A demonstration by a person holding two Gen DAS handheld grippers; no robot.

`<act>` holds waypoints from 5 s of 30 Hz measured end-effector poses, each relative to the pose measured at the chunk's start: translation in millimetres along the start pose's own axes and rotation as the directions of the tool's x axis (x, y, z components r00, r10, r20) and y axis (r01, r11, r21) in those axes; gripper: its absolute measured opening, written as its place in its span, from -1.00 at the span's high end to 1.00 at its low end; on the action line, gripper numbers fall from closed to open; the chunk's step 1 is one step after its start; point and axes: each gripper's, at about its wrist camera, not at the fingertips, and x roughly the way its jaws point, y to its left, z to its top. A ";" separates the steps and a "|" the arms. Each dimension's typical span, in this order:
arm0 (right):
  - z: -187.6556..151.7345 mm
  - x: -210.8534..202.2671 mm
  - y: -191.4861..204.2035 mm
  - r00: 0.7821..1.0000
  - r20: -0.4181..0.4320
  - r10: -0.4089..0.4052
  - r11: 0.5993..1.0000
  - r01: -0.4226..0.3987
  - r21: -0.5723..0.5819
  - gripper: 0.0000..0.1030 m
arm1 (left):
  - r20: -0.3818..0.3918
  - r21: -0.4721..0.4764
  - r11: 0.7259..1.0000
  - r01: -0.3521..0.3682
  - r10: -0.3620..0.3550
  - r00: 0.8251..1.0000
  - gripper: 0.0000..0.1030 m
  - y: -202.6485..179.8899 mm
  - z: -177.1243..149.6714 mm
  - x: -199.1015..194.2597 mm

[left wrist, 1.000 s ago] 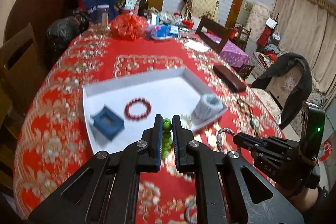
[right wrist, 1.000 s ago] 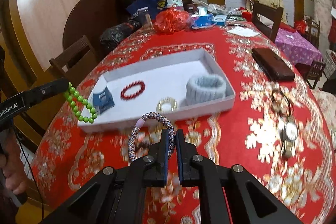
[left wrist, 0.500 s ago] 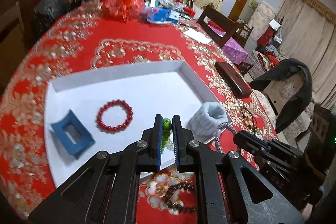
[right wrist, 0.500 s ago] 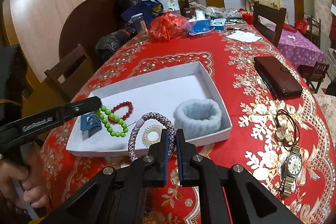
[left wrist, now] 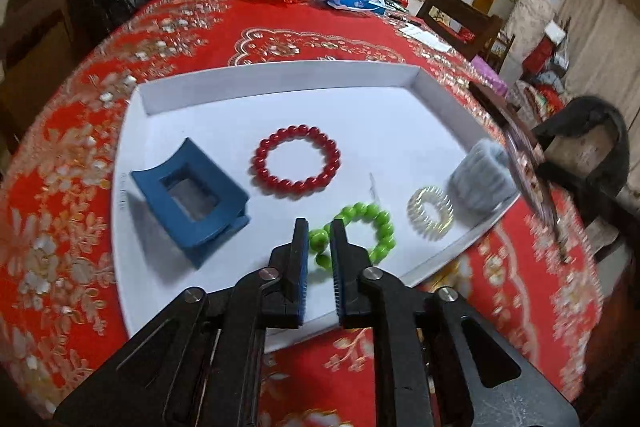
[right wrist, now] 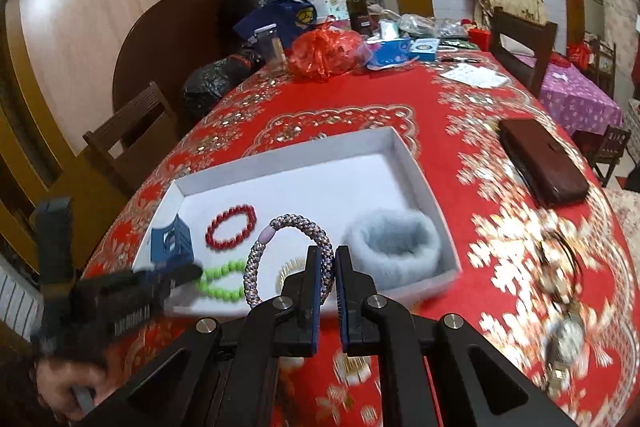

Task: Organize jewelry
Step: 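Open the left tool to drop the green bracelet in the box while the right tool releases the grey bracelet, then grasp the silver mesh bangle with the left tool while the right tool grasps the dark wooden bead bracelet, then lift the silver bangle with the left tool while the right tool carries the wooden bead bracelet toward the box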

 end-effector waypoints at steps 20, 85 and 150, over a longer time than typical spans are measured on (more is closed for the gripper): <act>48.9 88.2 -42.3 0.981 -0.147 -0.126 0.976 0.149 0.161 0.04 | 0.150 0.040 0.998 -0.058 0.051 0.987 0.60 -2.5 -48.4 -40.3; -105.5 -79.0 27.7 1.000 0.001 0.020 0.997 -0.019 -0.081 0.85 | 0.018 0.144 0.978 0.154 -0.158 0.987 0.90 -35.9 -114.1 -100.0; -97.5 -100.7 31.3 0.984 0.124 -0.128 0.989 0.136 -0.061 0.85 | 0.034 0.035 0.998 0.043 -0.044 0.998 0.91 -11.9 -67.4 -67.4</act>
